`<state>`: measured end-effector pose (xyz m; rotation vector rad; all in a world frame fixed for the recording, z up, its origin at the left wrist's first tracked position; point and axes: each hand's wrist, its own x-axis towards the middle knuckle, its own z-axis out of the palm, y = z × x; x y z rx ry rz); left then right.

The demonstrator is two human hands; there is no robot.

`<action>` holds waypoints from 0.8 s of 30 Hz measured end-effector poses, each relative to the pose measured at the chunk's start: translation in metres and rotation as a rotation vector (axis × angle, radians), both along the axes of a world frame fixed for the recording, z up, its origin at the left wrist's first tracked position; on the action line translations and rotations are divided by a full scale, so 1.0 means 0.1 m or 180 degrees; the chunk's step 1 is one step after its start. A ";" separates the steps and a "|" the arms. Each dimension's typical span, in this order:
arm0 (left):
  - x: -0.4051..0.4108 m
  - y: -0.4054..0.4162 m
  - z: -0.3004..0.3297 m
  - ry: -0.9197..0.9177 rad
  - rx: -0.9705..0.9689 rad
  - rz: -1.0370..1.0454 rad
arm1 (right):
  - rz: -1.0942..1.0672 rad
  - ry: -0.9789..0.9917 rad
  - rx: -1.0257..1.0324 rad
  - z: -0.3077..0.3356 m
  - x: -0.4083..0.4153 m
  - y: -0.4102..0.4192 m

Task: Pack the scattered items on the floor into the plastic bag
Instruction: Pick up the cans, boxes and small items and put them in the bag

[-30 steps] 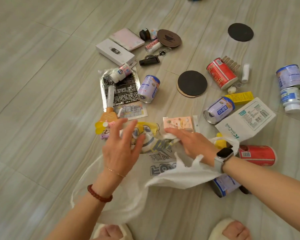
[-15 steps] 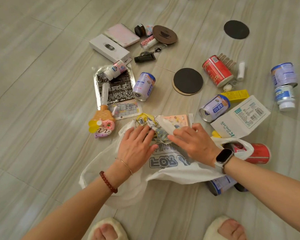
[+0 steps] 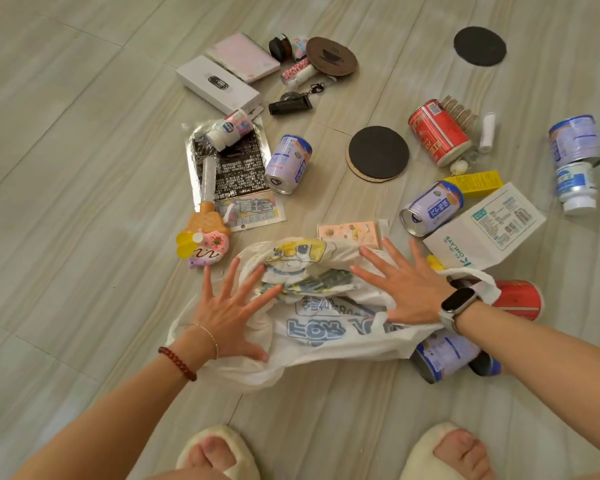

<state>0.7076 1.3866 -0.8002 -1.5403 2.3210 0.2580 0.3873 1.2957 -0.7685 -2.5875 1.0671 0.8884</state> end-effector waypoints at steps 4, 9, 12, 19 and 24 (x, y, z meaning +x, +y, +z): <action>0.25 0.19 0.01 -0.0217 0.0254 0.0111 | 0.0236 -0.0368 0.0092 -0.05 0.18 0.20; 0.45 0.37 0.09 -0.0356 0.0783 0.0499 | 0.0575 -0.0079 0.0073 -0.19 0.37 0.35; 0.43 0.34 0.22 -0.0393 0.0725 0.0429 | 0.0766 -0.0517 -0.0283 -0.17 0.35 0.30; 0.21 -0.01 0.75 0.0987 -0.0685 0.0532 | -0.0539 -0.2700 -0.0504 0.26 0.52 -0.01; -0.22 -0.19 0.55 0.0480 -0.0482 -0.0040 | -0.0796 -0.0835 0.0048 0.22 0.52 -0.45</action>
